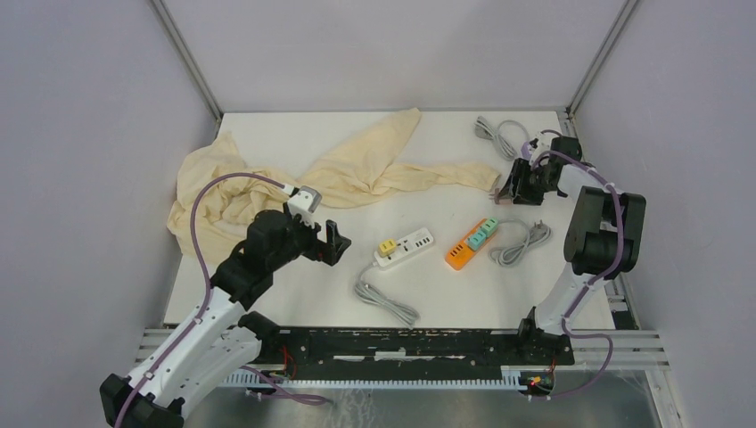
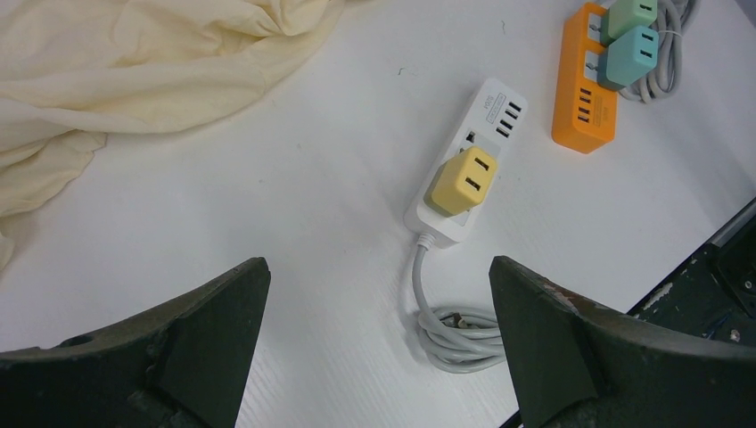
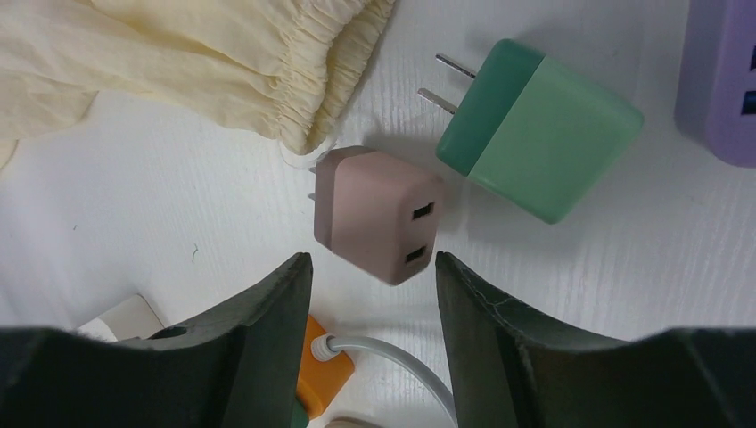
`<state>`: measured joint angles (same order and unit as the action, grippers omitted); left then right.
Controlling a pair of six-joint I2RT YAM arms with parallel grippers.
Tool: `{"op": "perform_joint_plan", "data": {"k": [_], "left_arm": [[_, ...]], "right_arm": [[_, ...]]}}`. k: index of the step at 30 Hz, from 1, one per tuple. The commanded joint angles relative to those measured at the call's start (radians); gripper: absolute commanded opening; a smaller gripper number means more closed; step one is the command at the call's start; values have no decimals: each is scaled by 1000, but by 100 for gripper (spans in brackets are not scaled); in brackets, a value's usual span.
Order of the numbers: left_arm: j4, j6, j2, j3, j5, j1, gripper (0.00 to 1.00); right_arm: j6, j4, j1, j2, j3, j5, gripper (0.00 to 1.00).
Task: Pull the plug off the socket
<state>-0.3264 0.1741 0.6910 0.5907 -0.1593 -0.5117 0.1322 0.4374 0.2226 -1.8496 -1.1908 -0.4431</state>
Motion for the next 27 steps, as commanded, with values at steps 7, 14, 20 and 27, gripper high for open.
{"op": "perform_joint_plan", "data": {"k": [7, 14, 20, 27], "left_arm": [[45, -55, 2, 12, -54, 13, 100], [79, -70, -17, -6, -126, 15, 100], [145, 27, -61, -24, -183, 16, 99], [422, 412, -111, -157, -217, 16, 99]], "right_arm": [[-75, 42, 7, 100, -77, 43, 64], [-256, 96, 7, 286, -53, -209, 62], [-347, 46, -11, 416, 20, -514, 62], [-867, 201, -195, 515, 79, -742, 74]]}}
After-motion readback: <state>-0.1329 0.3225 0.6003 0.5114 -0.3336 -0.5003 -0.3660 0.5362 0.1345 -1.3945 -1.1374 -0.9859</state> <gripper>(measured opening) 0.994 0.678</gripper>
